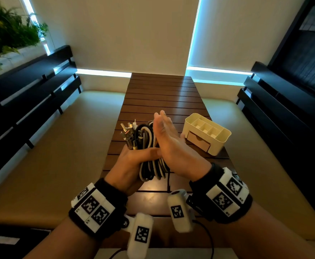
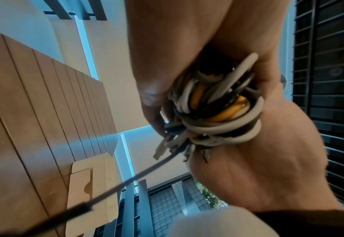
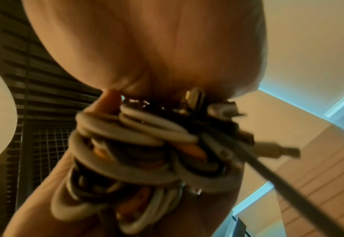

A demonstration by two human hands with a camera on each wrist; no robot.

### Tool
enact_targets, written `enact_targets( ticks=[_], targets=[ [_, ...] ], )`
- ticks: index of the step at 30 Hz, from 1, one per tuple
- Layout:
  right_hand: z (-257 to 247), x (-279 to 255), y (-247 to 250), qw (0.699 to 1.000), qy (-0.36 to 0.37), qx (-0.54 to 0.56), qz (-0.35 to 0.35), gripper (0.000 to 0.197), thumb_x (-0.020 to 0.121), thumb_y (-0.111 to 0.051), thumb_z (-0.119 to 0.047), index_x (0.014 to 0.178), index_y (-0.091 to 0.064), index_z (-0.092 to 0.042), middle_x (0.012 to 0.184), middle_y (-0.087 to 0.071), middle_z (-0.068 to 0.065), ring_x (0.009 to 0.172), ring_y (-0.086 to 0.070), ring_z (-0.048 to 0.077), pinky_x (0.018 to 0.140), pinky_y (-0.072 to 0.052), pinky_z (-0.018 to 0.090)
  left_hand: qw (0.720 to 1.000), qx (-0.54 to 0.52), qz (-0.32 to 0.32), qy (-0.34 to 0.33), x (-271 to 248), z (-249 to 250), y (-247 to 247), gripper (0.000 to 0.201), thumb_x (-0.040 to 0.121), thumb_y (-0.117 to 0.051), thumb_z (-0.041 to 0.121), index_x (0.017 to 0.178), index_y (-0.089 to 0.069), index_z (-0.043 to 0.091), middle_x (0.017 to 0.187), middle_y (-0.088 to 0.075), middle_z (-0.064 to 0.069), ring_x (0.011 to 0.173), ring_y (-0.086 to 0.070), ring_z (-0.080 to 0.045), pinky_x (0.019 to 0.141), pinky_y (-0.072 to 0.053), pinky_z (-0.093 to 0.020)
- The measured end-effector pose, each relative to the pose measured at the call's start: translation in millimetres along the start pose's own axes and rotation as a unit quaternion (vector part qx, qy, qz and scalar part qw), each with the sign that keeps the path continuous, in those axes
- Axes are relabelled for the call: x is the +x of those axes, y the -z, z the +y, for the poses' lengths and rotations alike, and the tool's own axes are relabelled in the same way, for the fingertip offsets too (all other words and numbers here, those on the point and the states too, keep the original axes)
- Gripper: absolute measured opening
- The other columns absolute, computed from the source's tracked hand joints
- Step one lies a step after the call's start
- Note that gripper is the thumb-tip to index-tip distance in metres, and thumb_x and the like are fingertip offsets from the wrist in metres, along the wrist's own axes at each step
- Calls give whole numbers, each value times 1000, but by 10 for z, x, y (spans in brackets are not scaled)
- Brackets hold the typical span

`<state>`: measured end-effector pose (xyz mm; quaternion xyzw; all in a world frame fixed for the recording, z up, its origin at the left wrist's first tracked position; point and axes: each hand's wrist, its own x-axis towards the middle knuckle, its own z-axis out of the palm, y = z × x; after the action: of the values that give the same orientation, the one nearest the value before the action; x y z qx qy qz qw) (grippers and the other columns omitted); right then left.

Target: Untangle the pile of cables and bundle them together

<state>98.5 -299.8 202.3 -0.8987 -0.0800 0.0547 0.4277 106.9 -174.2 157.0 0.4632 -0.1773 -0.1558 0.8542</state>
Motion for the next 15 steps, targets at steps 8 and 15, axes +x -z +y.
enact_targets(
  ticks=[8, 15],
  targets=[
    [23, -37, 11, 998, -4, 48, -34, 95, 76, 3, -77, 157, 7, -28, 164, 13, -13, 148, 17, 3, 122, 8, 49, 999, -24, 4, 23, -21, -12, 47, 29, 78, -65, 2, 106, -66, 1, 92, -70, -19, 80, -72, -29, 67, -59, -37],
    [165, -105, -65, 920, 16, 386, 61, 60, 87, -36, -71, 131, -54, -34, 137, -58, -10, 128, -54, 7, 113, -40, 42, 997, -61, 33, 45, 28, 67, 135, 78, 66, -83, 15, 132, -49, -8, 114, -61, -27, 92, -69, -34, 78, -57, -44]
  ],
)
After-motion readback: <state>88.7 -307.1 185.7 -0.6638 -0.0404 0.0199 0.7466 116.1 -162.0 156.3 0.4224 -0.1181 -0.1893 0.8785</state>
